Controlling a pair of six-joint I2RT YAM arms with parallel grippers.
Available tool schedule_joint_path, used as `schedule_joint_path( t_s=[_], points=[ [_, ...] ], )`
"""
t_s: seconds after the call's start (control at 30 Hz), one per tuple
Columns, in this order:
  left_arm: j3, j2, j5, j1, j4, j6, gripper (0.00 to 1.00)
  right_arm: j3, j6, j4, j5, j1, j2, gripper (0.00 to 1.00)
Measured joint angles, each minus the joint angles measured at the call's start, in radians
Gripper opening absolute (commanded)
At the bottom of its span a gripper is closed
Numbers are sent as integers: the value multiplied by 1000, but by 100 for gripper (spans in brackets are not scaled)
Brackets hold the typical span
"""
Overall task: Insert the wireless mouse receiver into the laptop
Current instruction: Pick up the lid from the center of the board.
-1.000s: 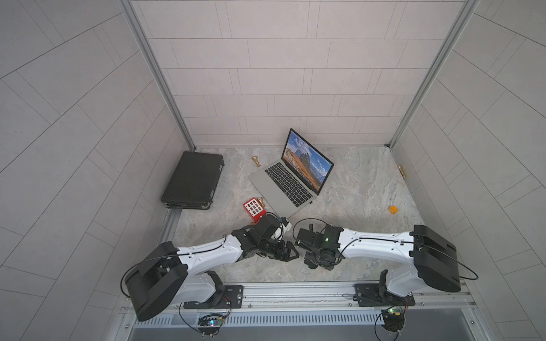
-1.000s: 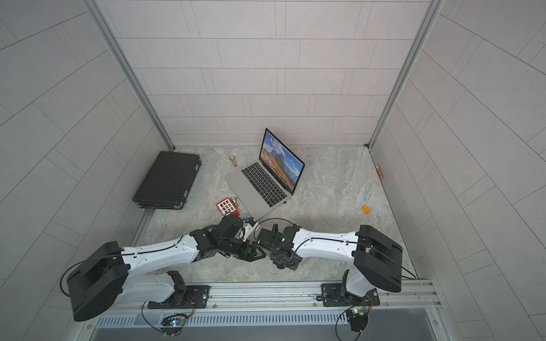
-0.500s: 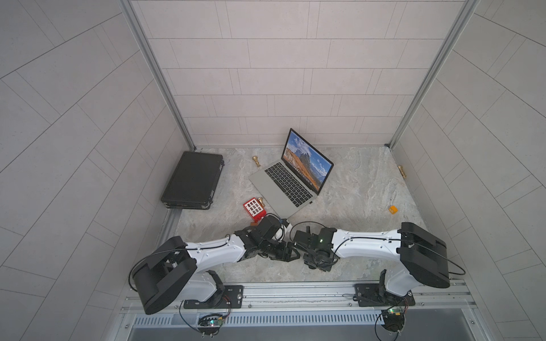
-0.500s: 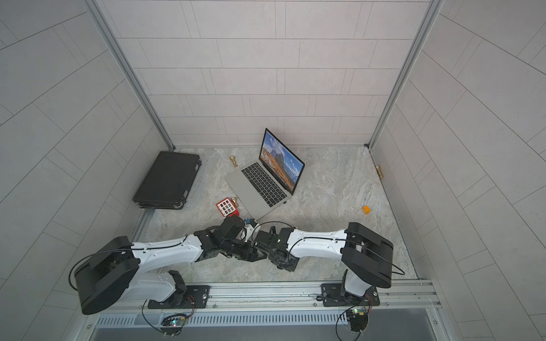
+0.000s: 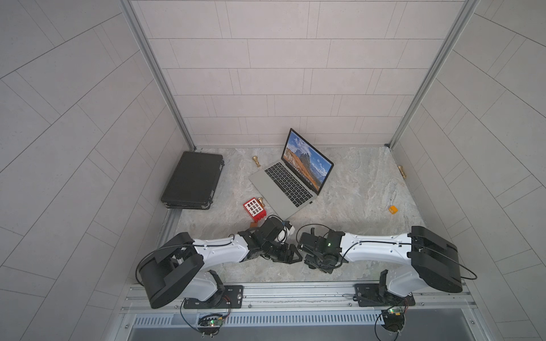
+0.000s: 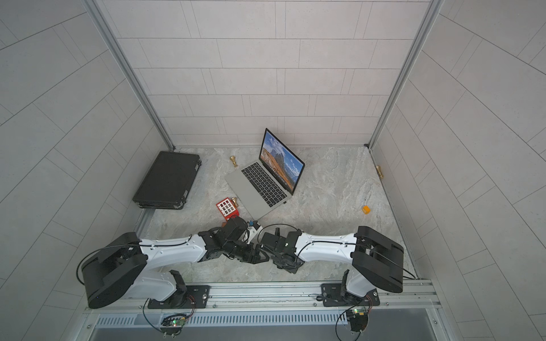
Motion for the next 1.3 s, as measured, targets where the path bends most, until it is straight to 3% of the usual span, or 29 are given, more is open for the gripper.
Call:
schedule_joint_path(
  t_s=[0.23, 0.4, 0.73, 0.97, 1.3],
  points=[
    [0, 5, 1, -6, 4, -7, 59, -15, 22, 10, 2, -6, -14, 39],
    [0, 8, 1, -11, 4, -7, 59, -14, 34, 8, 5, -7, -13, 29],
    [1, 10, 1, -21, 4, -7, 59, -14, 69, 2, 11, -9, -13, 22],
    [5, 60, 14, -27, 44, -20, 55, -26, 73, 15, 21, -15, -19, 28],
    [23, 171, 51, -27, 169, -71, 50, -74, 38, 72, 20, -20, -68, 20]
  ],
)
